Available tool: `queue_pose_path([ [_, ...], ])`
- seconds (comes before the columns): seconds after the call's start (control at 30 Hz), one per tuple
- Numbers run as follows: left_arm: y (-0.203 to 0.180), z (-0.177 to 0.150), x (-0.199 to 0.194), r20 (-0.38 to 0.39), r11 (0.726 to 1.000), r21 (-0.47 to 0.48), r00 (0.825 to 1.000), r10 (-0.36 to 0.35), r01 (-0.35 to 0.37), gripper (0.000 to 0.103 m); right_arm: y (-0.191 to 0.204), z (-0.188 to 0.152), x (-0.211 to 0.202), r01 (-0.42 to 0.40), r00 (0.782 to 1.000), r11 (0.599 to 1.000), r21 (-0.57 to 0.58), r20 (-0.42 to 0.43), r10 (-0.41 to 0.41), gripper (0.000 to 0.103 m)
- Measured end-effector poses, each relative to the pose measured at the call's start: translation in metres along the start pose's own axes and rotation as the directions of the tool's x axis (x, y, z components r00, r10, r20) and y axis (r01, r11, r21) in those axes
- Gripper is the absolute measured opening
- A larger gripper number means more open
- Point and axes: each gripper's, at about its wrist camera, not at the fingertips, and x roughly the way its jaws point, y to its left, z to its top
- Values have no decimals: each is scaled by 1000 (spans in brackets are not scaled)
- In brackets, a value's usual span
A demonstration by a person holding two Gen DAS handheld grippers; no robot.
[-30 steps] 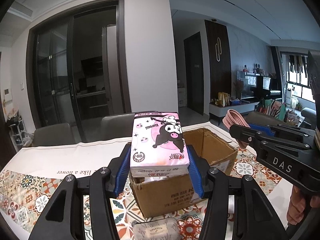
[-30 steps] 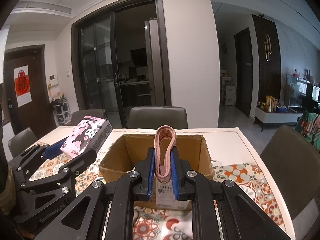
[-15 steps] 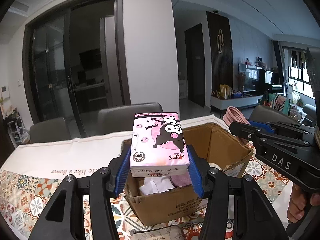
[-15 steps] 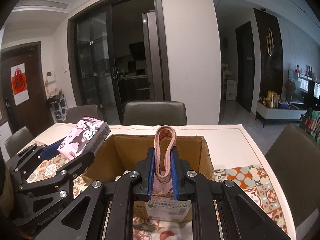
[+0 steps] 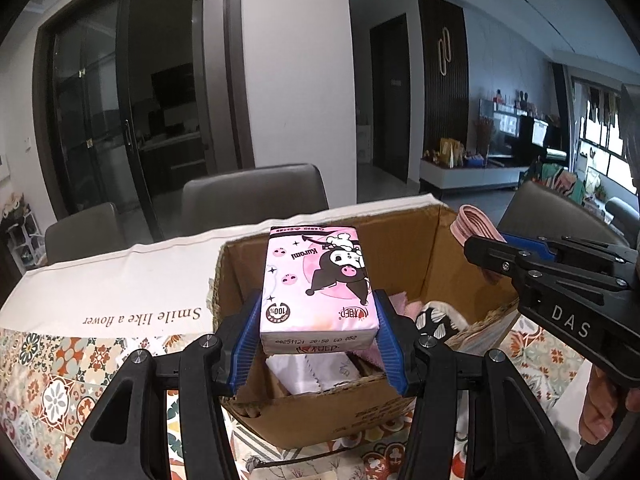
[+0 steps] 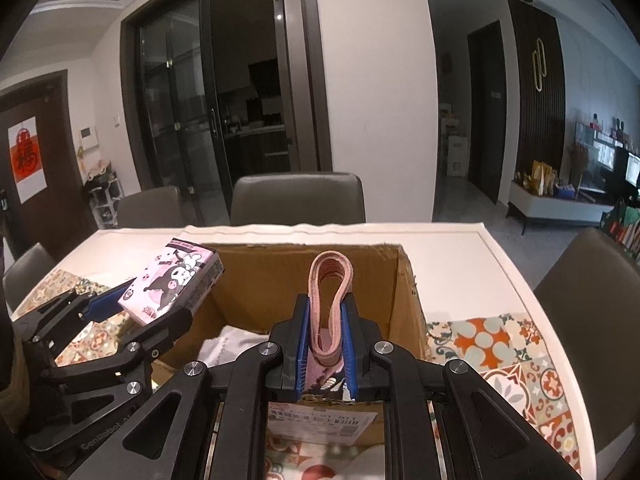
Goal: Organize soft objects
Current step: 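Open both grippers to drop the tissue pack and hair tie into the box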
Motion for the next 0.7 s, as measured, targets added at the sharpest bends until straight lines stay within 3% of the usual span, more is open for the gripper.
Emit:
queue_pose_path([
  [0.33, -3, 0, 10, -22, 1000, 14, 1000, 8, -7, 53, -10, -8, 23, -16, 998, 1000, 16, -67, 17, 17],
  [0.4, -5, 1, 8, -19, 1000, 17, 1000, 10, -10, 56, -10, -9, 25, -27, 997, 1000, 15, -77, 28, 23],
  [0.47, -5, 2, 7, -16, 1000, 16, 1000, 13, -13, 59, -11, -10, 25, -25, 997, 1000, 12, -68, 26, 36],
  [0.7, -5, 3, -8, 17, 999, 8, 999, 41, -41, 62, -10, -10, 17, 0, 999, 1000, -2, -36, 0, 47],
])
